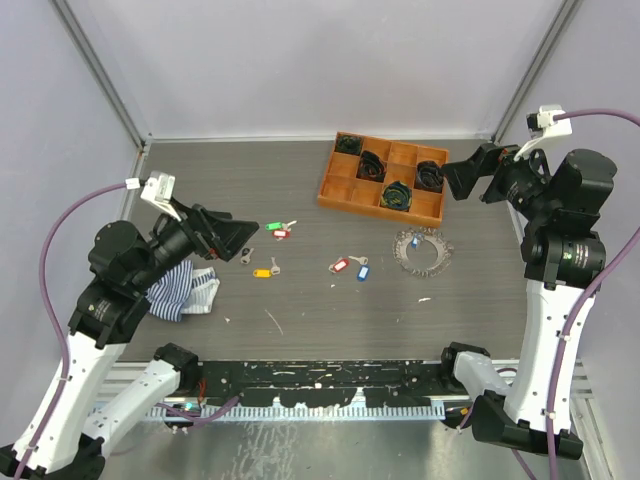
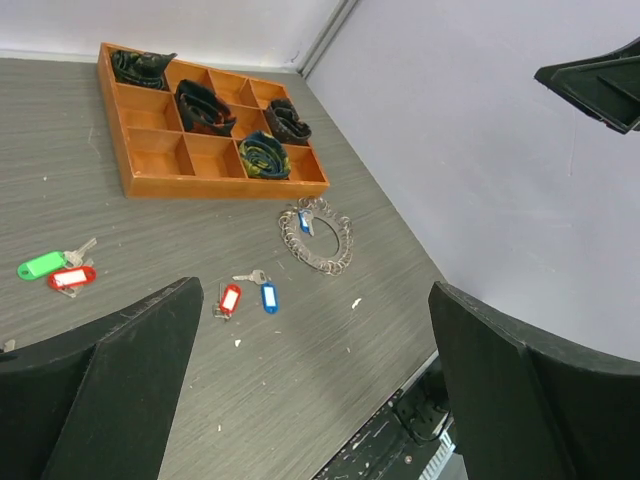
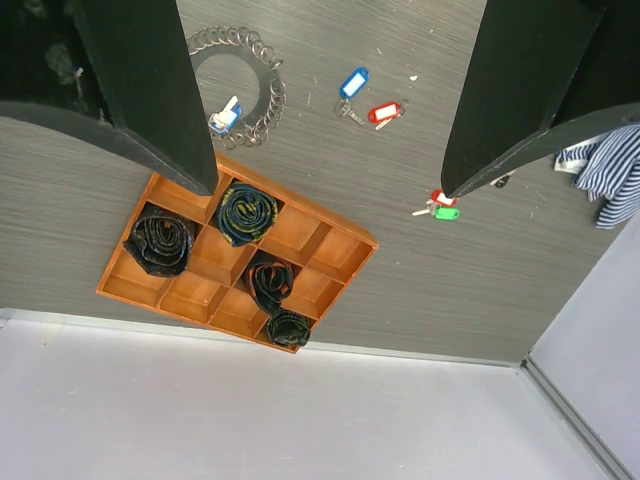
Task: Remove the keys from the keyring
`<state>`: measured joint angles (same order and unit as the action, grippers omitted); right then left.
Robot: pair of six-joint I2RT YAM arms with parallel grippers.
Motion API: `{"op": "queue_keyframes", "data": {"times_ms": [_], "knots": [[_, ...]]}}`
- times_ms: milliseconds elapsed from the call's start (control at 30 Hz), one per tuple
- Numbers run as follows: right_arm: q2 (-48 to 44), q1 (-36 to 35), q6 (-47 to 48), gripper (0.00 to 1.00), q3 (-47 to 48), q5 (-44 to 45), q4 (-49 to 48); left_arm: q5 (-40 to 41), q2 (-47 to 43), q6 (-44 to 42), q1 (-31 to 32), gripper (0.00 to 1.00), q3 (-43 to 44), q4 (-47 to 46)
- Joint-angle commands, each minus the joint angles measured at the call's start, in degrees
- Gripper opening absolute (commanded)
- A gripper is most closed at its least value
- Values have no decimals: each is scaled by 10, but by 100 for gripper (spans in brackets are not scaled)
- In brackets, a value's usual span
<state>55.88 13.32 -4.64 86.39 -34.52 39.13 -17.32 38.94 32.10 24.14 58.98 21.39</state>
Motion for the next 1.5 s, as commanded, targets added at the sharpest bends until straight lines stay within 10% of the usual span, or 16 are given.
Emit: {"op": "queue_keyframes", "data": {"times_ms": [0,233,500,867,1200,1467], "knots": [[-3,3,7,100,-4,5,-21,-16,-13,-6,-1,98,1,-31],[-5,3,50,100,-88,-31,-67,-61,-7,40,-1,98,-39,-91],[9,3,322,100,-238,-249,-60,-67,-1,95,-2,98,-119,-183],[82,2,376,99,-346,18,-170,-69,22,133,-1,98,-215,-270],[203,-22,332,59,-390,199,-287,-63,56,128,-1,98,-233,-289],[281,-34,263,41,-357,153,-301,-61,79,114,-1,98,-231,-290]]}}
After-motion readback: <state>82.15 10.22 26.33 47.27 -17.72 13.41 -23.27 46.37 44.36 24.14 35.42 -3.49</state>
